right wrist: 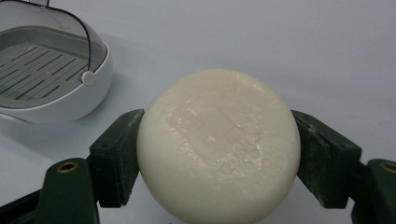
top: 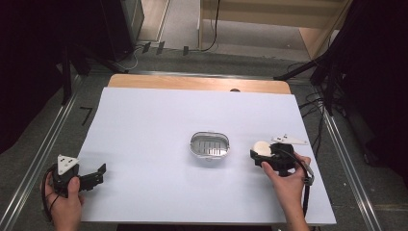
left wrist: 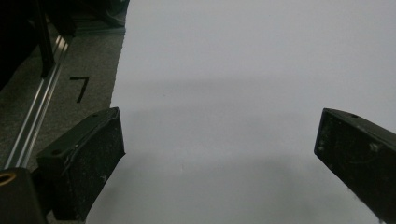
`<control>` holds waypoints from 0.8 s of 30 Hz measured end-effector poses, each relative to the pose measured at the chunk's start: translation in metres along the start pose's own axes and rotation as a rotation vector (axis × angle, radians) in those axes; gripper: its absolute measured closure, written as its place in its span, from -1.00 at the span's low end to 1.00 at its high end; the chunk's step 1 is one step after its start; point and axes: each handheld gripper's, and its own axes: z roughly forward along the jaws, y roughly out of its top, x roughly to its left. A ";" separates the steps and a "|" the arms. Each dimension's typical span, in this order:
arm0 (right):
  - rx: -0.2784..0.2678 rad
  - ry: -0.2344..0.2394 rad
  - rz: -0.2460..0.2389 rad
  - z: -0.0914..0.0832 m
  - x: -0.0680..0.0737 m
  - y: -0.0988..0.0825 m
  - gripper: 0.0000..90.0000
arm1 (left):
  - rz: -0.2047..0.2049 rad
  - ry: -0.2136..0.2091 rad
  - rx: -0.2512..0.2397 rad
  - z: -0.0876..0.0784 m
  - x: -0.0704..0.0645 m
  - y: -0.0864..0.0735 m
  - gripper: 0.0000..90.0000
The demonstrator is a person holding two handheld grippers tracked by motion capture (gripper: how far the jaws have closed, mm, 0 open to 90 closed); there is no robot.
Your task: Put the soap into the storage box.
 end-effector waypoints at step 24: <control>-0.007 0.033 -0.030 0.009 0.021 0.016 -0.45 | -0.001 -0.003 0.001 0.000 0.000 0.000 -0.95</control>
